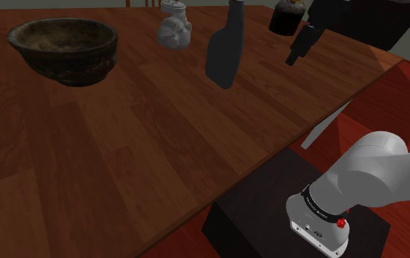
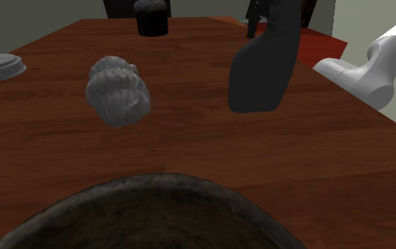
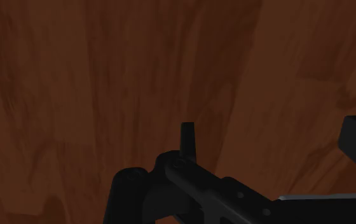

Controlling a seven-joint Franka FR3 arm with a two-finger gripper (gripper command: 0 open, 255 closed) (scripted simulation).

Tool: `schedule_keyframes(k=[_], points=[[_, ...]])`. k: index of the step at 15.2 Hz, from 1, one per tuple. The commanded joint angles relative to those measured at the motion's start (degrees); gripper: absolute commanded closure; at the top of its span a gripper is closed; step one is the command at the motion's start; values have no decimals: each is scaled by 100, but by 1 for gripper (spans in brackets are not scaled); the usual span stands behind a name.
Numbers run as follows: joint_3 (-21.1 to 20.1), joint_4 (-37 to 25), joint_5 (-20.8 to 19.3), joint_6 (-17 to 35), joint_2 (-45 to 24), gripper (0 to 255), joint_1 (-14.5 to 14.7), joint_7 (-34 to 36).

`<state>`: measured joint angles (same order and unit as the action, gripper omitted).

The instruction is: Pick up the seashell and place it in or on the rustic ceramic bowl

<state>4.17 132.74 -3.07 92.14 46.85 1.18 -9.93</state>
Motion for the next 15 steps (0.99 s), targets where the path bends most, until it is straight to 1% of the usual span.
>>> schedule_keyframes(k=[1,9,15], points=[[0,0,0,0,0,0,0,0],[552,-441,1338,1204,-1283,0,435,-62],[1005,-1027,2581,1836,-2308,0,858,-412]])
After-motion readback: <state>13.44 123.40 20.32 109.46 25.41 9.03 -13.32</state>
